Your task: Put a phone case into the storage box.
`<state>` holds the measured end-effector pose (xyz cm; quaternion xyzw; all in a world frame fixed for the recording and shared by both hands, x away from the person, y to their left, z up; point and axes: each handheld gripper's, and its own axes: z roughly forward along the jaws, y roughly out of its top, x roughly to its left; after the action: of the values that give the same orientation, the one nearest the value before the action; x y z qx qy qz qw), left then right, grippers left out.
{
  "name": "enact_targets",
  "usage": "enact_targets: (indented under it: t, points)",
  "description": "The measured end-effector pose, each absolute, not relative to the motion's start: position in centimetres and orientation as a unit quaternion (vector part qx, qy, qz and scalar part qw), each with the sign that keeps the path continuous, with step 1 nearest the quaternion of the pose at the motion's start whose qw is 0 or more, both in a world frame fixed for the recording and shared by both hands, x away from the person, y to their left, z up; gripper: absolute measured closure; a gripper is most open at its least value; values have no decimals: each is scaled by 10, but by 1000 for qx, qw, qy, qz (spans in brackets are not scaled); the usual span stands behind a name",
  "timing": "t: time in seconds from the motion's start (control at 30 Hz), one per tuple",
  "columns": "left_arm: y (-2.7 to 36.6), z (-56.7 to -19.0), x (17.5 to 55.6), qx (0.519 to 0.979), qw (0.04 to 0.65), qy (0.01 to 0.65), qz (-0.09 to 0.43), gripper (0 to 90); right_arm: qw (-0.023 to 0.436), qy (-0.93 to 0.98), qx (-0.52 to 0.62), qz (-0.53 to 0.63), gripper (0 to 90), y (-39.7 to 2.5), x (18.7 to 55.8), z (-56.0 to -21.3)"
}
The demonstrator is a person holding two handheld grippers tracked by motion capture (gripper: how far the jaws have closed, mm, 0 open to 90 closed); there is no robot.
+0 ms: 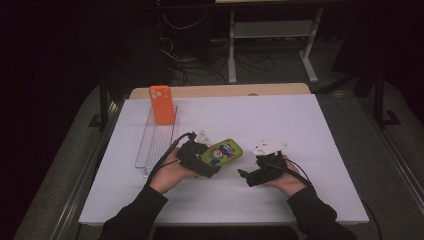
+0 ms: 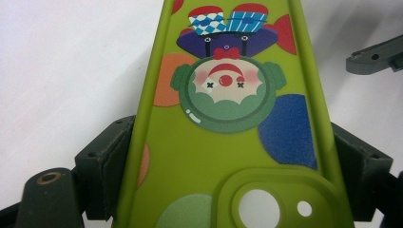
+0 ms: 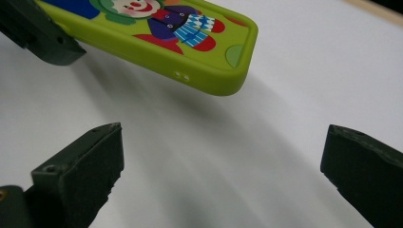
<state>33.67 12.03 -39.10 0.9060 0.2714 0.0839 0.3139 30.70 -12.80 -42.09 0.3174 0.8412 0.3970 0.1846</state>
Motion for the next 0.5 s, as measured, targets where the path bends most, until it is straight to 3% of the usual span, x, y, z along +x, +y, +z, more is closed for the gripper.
enact_targets:
  t: [0.5]
  points:
    - [122, -390, 338, 906, 317, 268, 82, 156, 278, 857, 241, 362, 0, -122, 300, -418]
